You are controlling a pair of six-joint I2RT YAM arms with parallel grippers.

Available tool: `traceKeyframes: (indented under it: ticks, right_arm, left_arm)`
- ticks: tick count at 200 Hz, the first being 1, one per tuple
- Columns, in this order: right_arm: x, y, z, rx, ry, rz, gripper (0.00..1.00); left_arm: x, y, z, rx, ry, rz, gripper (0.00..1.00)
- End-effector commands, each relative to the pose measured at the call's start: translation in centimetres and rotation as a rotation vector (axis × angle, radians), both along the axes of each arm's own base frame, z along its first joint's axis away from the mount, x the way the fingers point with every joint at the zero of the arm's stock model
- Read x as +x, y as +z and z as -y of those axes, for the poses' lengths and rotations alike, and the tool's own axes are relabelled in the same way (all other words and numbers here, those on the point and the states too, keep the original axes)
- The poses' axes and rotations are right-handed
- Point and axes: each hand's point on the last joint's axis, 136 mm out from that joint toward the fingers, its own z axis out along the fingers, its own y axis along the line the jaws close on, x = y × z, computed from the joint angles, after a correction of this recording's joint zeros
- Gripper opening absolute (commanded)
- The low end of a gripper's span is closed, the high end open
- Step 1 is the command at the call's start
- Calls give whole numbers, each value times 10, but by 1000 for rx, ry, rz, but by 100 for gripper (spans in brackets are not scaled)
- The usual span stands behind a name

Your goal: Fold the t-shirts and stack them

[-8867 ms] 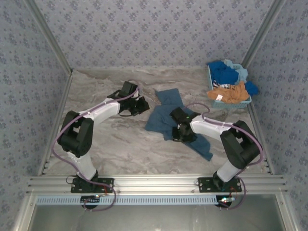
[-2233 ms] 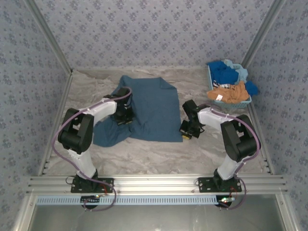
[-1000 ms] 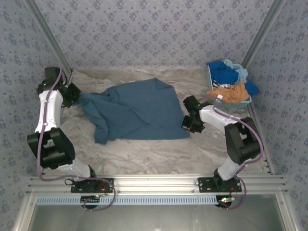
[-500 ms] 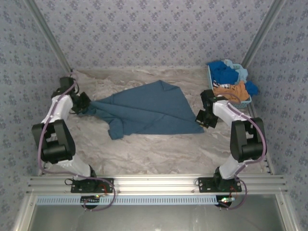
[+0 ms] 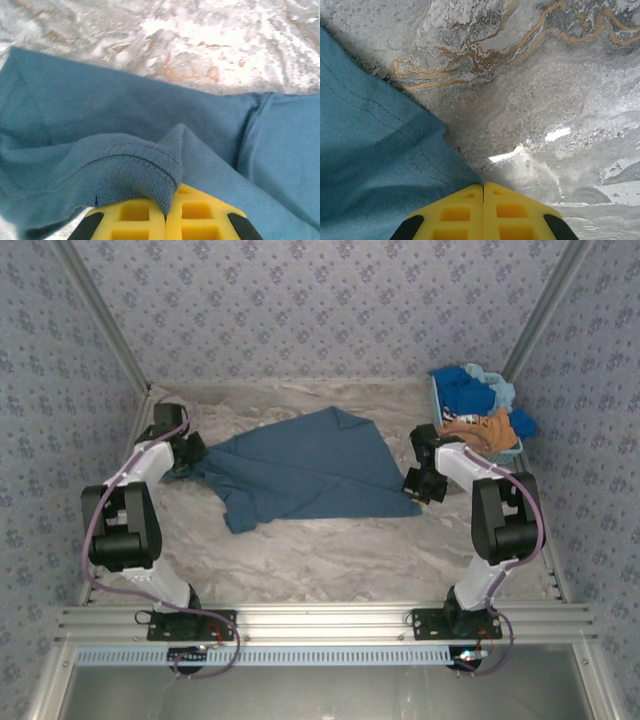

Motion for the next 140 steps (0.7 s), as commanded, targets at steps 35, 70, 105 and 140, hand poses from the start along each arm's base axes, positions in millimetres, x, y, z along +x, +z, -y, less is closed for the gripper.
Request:
traceKeyframes:
  ticks: [35,70,105,140]
  right_arm:
    - [-8,-6,12,-46,-22,-55,0]
    - [-5,0,19,-72,-35,-56,0]
    - [0,10,20,-104,-21,-59,0]
    - [-2,11,25,-131,-14,-65,0]
  left_arm:
    - [11,-4,24,169,-78,33,6]
    - [9,-11,45,203,-49,37,5]
    - [10,5,61,205,-62,98,5]
    - [17,18,68,202,-86,130,5]
